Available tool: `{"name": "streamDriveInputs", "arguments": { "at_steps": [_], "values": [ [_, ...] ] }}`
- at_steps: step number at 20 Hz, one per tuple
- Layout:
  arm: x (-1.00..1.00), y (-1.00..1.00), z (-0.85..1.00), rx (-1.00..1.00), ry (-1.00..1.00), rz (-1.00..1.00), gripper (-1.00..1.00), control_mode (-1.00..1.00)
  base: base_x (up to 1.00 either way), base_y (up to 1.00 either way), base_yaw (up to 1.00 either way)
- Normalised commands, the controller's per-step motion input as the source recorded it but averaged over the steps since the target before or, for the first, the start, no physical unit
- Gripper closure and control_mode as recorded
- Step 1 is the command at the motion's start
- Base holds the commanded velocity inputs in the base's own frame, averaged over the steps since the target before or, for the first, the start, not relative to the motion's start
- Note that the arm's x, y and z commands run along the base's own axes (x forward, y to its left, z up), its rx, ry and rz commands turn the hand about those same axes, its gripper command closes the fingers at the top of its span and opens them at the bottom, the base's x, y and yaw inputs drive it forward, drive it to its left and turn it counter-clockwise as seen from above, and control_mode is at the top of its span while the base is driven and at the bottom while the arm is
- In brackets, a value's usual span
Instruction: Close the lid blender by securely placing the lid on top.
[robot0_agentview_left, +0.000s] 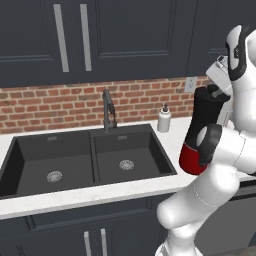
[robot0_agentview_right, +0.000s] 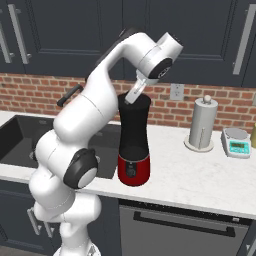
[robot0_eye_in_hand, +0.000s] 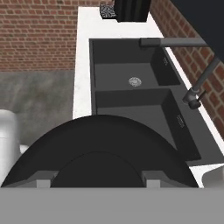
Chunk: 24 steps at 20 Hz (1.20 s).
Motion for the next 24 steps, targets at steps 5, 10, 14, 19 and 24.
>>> {"name": "streamDriveInputs", "arguments": {
  "at_steps": [5, 10, 14, 19, 24],
  "values": [
    [0.00, 0.00, -0.08, 0.00, -0.01, 0.00, -1.00, -1.00, 0.00, 0.00, 0.00],
    [0.00, 0.00, 0.00, 0.00, -0.05, 0.00, -1.00, -1.00, 0.00, 0.00, 0.00],
    [-0.02, 0.00, 0.00, 0.00, -0.07, 0.00, -1.00, -1.00, 0.00, 0.00, 0.00],
    [-0.20, 0.00, 0.03, 0.00, -0.12, 0.00, -1.00, -1.00, 0.00, 0.00, 0.00],
    [-0.30, 0.00, 0.07, 0.00, -0.18, 0.00, -1.00, -1.00, 0.00, 0.00, 0.00]
  ]
}}
